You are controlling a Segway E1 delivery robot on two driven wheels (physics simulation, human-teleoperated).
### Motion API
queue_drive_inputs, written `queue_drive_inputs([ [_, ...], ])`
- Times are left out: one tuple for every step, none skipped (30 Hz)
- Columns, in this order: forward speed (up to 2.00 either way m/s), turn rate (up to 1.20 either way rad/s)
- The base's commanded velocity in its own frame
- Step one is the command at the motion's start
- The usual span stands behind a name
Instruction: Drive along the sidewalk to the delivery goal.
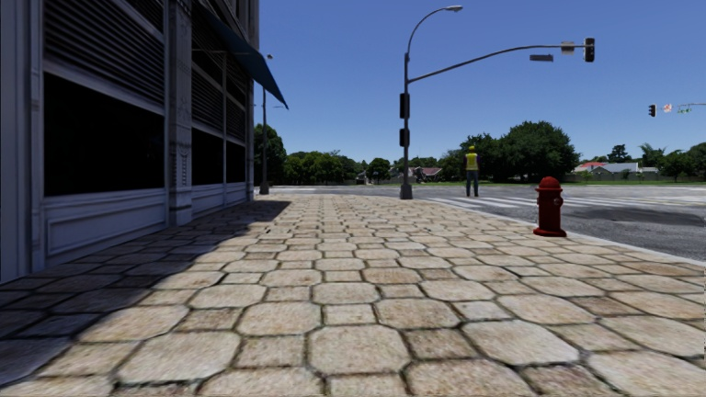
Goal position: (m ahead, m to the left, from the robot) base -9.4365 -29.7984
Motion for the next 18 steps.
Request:
queue_drive_inputs([
  [2.0, 0.0],
  [2.0, 0.0],
  [2.0, 0.0],
  [2.0, 0.0],
  [2.0, 0.0],
  [2.0, 0.0],
  [2.0, 0.0],
  [2.0, 0.0],
  [2.0, 0.0],
  [2.0, 0.0],
  [2.0, 0.0],
  [2.0, 0.0],
  [2.0, 0.0],
  [2.0, 0.0],
  [2.0, 0.0],
  [2.0, 0.0],
  [2.0, 0.0],
  [2.0, 0.0],
])
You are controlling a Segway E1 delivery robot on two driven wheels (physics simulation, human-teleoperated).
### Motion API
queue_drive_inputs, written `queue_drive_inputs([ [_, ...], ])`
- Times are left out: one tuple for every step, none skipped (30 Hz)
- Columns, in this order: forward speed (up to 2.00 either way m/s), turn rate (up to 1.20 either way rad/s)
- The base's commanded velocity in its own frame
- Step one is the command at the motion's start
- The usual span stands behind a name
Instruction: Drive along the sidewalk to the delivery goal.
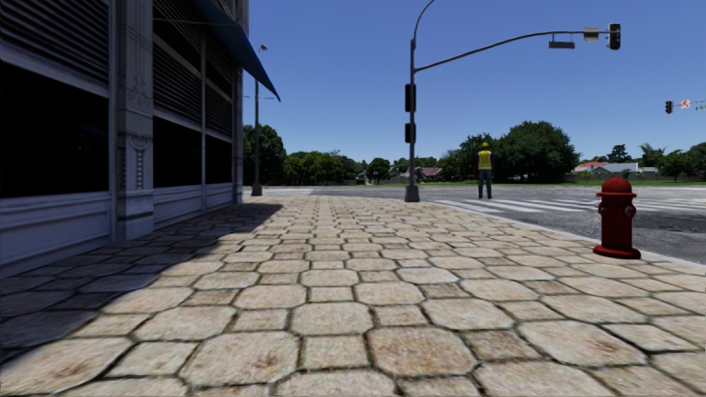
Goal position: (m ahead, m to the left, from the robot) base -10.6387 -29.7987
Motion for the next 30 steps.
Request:
queue_drive_inputs([
  [2.0, 0.0],
  [2.0, 0.0],
  [2.0, 0.0],
  [2.0, 0.0],
  [2.0, 0.0],
  [2.0, 0.0],
  [2.0, 0.0],
  [2.0, 0.0],
  [2.0, 0.0],
  [2.0, 0.0],
  [2.0, 0.0],
  [2.0, 0.0],
  [2.0, 0.0],
  [2.0, 0.0],
  [2.0, 0.0],
  [2.0, 0.0],
  [2.0, 0.0],
  [2.0, 0.0],
  [2.0, 0.0],
  [2.0, 0.0],
  [2.0, 0.0],
  [2.0, 0.0],
  [2.0, 0.0],
  [2.0, 0.0],
  [2.0, 0.0],
  [2.0, 0.0],
  [2.0, 0.0],
  [2.0, 0.0],
  [2.0, 0.0],
  [2.0, 0.0],
])
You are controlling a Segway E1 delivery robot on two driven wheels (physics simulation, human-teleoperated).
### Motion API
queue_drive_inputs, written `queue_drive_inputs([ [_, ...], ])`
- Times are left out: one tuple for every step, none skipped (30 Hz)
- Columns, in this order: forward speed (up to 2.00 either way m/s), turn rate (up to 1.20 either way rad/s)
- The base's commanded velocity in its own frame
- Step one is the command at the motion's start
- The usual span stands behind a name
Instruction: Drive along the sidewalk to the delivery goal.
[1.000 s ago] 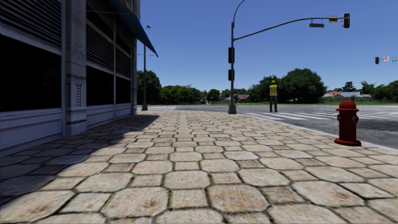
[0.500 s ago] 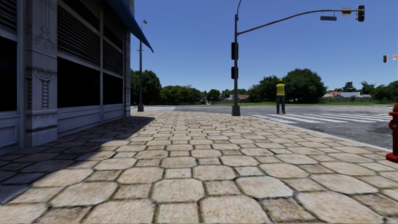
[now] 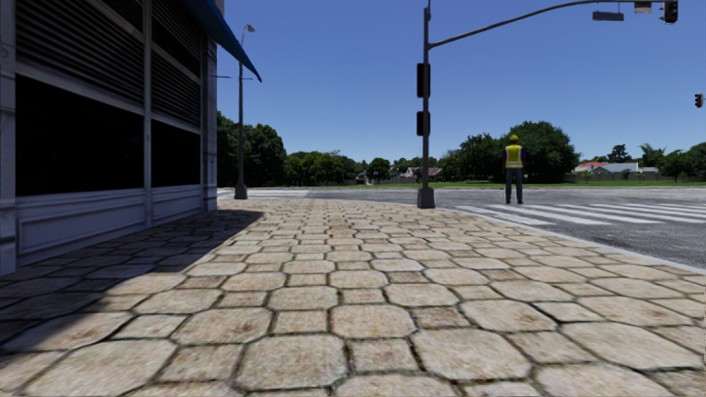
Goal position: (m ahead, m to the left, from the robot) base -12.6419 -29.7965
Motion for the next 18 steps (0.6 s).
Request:
queue_drive_inputs([
  [2.0, 0.0],
  [2.0, 0.0],
  [2.0, 0.0],
  [2.0, 0.0],
  [2.0, 0.0],
  [2.0, 0.0],
  [2.0, 0.0],
  [2.0, 0.0],
  [2.0, 0.0],
  [2.0, 0.0],
  [2.0, 0.0],
  [2.0, 0.0],
  [2.0, 0.0],
  [2.0, 0.0],
  [2.0, 0.0],
  [2.0, 0.0],
  [2.0, 0.0],
  [2.0, 0.0],
])
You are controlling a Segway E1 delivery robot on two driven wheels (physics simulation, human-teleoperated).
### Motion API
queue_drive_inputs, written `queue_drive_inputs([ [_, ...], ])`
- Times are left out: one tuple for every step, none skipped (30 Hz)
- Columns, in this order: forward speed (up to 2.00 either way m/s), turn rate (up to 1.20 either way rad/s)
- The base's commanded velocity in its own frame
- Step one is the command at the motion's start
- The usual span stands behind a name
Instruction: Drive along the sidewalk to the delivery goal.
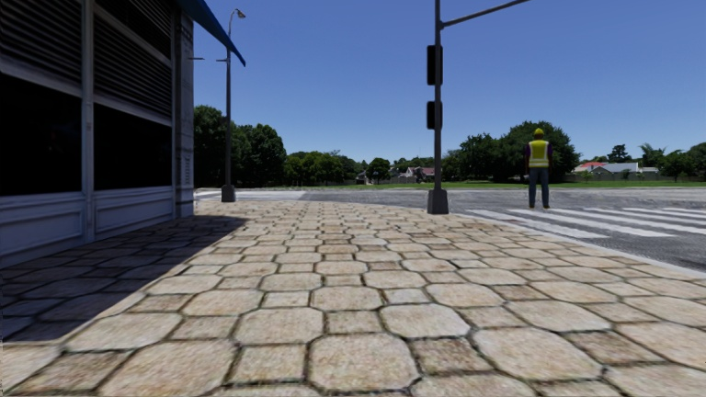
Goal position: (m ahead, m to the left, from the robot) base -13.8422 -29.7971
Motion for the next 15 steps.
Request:
queue_drive_inputs([
  [2.0, 0.0],
  [2.0, 0.0],
  [2.0, 0.0],
  [2.0, 0.0],
  [2.0, 0.0],
  [2.0, 0.0],
  [2.0, 0.0],
  [2.0, 0.0],
  [2.0, 0.0],
  [2.0, 0.0],
  [2.0, 0.0],
  [2.0, 0.0],
  [2.0, 0.0],
  [2.0, 0.0],
  [2.0, 0.0],
])
